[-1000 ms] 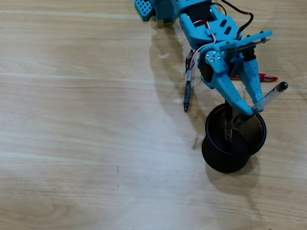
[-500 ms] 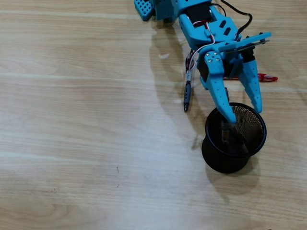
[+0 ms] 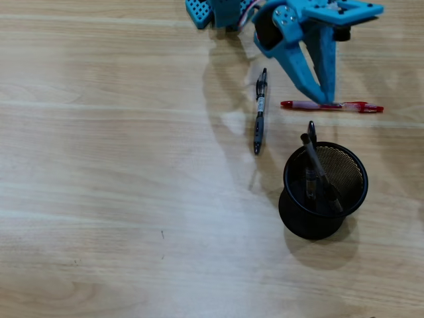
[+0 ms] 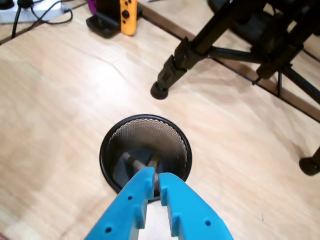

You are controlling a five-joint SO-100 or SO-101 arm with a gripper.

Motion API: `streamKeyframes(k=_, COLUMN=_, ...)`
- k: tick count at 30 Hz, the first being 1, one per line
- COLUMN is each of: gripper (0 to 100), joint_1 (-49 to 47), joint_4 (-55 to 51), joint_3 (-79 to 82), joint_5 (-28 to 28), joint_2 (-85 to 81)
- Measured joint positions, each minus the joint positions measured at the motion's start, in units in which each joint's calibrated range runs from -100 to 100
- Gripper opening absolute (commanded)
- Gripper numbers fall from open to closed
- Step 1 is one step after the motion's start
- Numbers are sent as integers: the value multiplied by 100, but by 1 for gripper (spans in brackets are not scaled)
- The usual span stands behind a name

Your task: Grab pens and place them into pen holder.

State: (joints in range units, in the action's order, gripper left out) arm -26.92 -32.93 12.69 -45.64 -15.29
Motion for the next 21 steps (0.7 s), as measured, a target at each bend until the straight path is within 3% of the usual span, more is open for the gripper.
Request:
streamKeyframes(k=12, gripper=2, joint_1=314, joint_4=-3177, joint_3=-27, joint_5=-317, joint_2=-1291)
streamKeyframes(k=16, gripper=2, joint_1=524, joint_4=-2823, joint_3=870, joint_5=-317, joint_2=-2014)
streamKeyframes(k=21, gripper=2, joint_1=591, joint_4=-1062, joint_3=3310, joint_5=-322, joint_2=-3059)
